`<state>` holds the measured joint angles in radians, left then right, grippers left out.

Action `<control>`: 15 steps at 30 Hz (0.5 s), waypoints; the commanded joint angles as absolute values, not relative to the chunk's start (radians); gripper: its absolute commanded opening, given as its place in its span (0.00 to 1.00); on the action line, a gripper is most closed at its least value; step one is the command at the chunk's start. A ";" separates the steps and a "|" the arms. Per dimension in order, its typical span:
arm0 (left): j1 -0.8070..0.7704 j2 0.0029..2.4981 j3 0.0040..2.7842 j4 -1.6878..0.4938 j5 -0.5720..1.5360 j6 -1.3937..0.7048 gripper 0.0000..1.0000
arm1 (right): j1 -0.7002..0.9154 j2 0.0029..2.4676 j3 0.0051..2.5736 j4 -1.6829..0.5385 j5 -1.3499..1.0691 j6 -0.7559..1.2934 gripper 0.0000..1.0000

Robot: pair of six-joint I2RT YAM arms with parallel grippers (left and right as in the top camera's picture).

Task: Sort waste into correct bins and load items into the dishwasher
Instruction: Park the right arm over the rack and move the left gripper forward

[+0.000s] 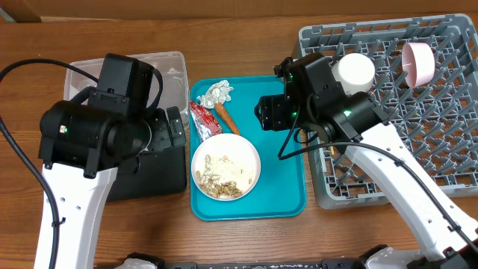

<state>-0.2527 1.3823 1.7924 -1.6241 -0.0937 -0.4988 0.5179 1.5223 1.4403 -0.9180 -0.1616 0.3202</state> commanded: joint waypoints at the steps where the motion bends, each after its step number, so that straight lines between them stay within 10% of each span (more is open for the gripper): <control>1: -0.247 1.386 1.801 -1.622 -0.035 -0.505 1.00 | 0.516 1.549 1.439 -0.933 -0.184 0.340 0.91; 15: -0.247 1.386 1.801 -1.505 0.027 -0.524 1.00 | 0.497 1.233 1.440 -0.974 0.081 0.342 1.00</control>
